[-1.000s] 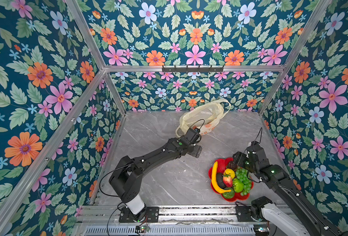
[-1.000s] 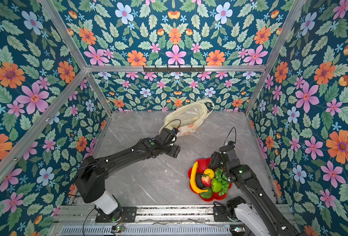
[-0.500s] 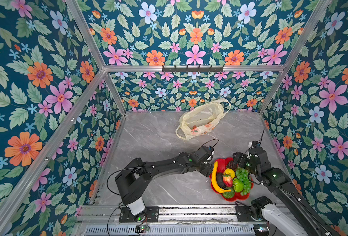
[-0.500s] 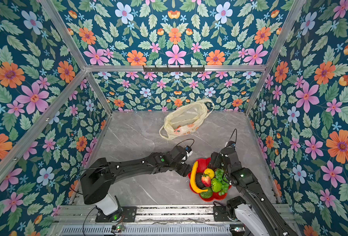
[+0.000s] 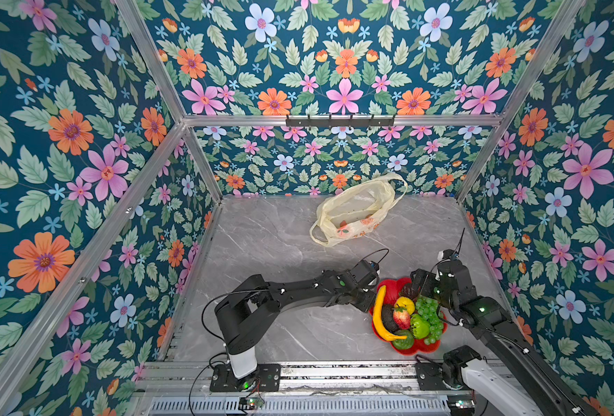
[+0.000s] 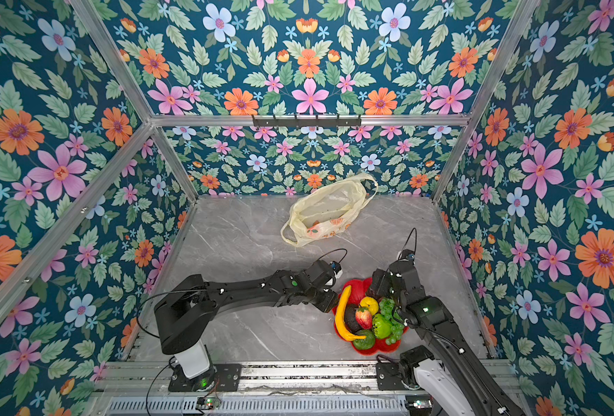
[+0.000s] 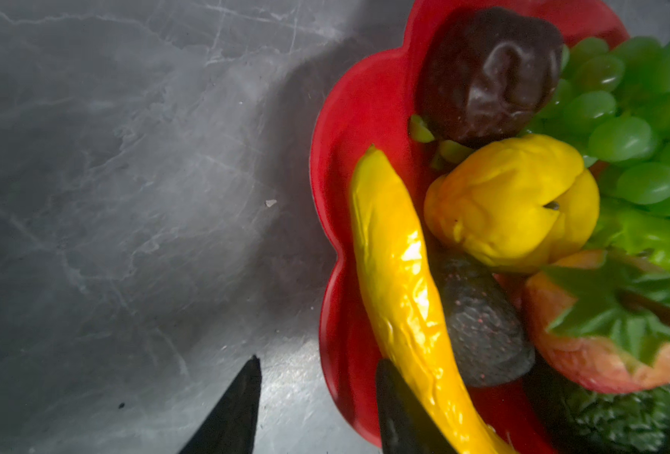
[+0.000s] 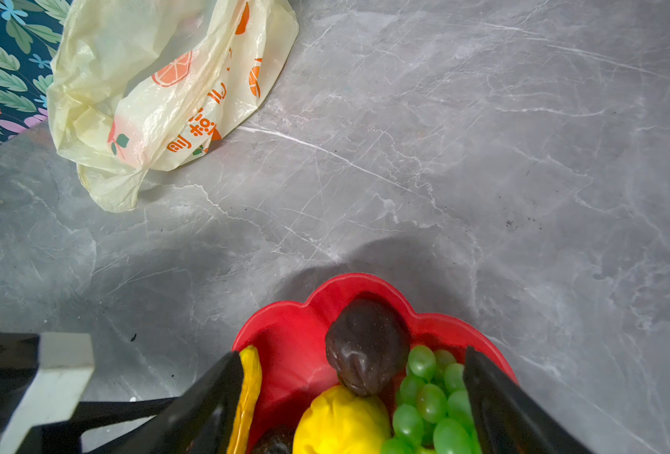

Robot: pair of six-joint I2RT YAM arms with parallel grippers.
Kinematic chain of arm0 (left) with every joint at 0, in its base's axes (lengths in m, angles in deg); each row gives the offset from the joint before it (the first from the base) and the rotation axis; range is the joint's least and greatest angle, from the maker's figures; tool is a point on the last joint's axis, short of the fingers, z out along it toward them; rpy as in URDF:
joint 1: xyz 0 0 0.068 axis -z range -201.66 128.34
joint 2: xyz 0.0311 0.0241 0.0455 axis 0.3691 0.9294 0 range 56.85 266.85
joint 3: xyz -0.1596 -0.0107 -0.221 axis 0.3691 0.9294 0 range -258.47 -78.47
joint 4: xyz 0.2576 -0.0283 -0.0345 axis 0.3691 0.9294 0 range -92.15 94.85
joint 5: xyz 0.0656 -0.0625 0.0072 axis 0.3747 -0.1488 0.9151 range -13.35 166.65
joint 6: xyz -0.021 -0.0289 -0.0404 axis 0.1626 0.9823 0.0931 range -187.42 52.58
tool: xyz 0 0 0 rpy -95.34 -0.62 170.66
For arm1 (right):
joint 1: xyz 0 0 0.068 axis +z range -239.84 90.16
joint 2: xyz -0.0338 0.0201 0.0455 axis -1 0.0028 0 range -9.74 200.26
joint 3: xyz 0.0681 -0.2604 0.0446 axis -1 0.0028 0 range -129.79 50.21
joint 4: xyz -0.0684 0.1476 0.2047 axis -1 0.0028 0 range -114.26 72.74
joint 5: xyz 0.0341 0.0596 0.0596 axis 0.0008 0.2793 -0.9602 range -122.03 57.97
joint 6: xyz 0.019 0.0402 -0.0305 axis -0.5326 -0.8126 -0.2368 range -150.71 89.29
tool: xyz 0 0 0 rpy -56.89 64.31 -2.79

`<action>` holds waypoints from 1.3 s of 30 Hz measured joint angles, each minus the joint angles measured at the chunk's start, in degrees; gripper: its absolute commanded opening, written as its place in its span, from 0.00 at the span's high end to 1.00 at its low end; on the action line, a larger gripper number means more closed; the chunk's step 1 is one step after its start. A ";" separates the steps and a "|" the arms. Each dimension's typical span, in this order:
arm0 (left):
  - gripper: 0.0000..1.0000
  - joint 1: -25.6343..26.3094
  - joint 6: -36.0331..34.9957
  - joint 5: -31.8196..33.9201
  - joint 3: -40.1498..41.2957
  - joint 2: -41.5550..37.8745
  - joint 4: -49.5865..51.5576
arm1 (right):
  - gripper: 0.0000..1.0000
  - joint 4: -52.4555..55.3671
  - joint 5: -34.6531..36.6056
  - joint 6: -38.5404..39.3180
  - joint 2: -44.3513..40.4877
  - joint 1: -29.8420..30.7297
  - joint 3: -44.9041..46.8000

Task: Take fruits out of the plastic bag
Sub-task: Move the plate at the center of the table.

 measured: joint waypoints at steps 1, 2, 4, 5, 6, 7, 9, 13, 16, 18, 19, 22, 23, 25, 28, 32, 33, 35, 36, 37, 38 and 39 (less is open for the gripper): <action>0.59 0.02 0.04 -0.17 -0.11 0.28 0.02 | 0.11 -0.07 0.02 0.00 0.04 0.00 0.07; 0.61 0.07 0.04 -0.35 -0.24 0.59 0.04 | 0.11 -0.09 0.02 0.00 0.04 0.00 0.09; 0.66 0.13 0.09 -0.61 -0.61 1.05 0.04 | 0.11 -0.31 0.02 -0.02 0.02 0.00 0.22; 0.69 0.17 0.15 -0.61 -0.79 1.20 0.04 | 0.11 -0.31 0.02 -0.04 0.02 0.00 0.33; 0.71 0.22 0.33 -0.61 -0.98 1.31 0.04 | 0.11 -0.28 0.02 -0.04 0.02 0.00 0.44; 0.72 0.22 0.39 -0.61 -1.18 1.42 0.02 | 0.11 -0.31 0.02 -0.04 0.02 0.00 0.52; 0.76 0.26 0.94 -0.61 -1.40 1.64 0.00 | 0.11 -0.46 0.00 -0.07 0.02 0.00 0.76; 0.79 0.26 1.22 -0.61 -1.60 2.21 0.02 | 0.12 -0.61 0.00 -0.07 0.02 0.00 0.94; 0.83 0.26 1.40 -0.61 -1.68 2.51 0.02 | 0.12 -0.61 0.02 -0.09 0.00 0.00 0.94; 0.84 0.26 1.60 -0.61 -1.70 2.54 0.02 | 0.12 -0.61 0.02 -0.09 -0.04 0.00 0.96; 0.85 0.26 1.57 -0.61 -1.70 2.54 0.00 | 0.12 -0.63 0.02 -0.09 -0.07 0.00 1.01; 0.87 0.26 2.47 -0.59 -1.77 2.69 0.00 | 0.12 -0.66 0.02 -0.15 -0.07 0.00 1.09; 0.87 0.24 2.64 -0.59 -1.88 2.78 -0.04 | 0.12 -0.66 0.02 -0.46 -0.09 0.00 1.11; 0.88 0.17 2.75 -0.57 -2.03 2.84 -0.22 | 0.12 -0.66 0.02 -0.50 -0.09 0.00 1.16; 0.89 0.15 3.08 -0.42 -2.03 2.84 -0.26 | 0.12 -0.66 0.04 -0.50 -0.09 0.00 1.16; 0.91 0.04 3.56 -0.09 -2.23 2.84 -0.33 | 0.12 -0.66 0.07 -0.50 -0.07 0.00 1.36; 0.92 -0.02 3.74 0.04 -2.32 2.84 -0.33 | 0.12 -0.63 0.07 -0.50 -0.07 0.00 1.38; 0.92 -0.35 4.04 0.07 -2.34 2.71 -0.33 | 0.12 -0.68 0.07 -0.52 0.00 0.00 1.38; 0.93 -0.66 4.17 0.15 -2.34 2.60 -0.24 | 0.12 -0.66 0.07 -0.52 0.00 0.00 1.38; 0.93 -1.03 4.20 0.26 -2.29 2.43 -0.22 | 0.12 -0.68 0.07 -0.52 0.00 0.00 1.38; 0.94 -1.46 4.26 0.39 -2.19 2.19 -0.15 | 0.12 -0.68 0.07 -0.52 0.00 0.00 1.38; 0.94 -1.90 4.35 0.50 -2.03 1.97 -0.02 | 0.12 -0.68 0.07 -0.52 0.00 0.00 1.38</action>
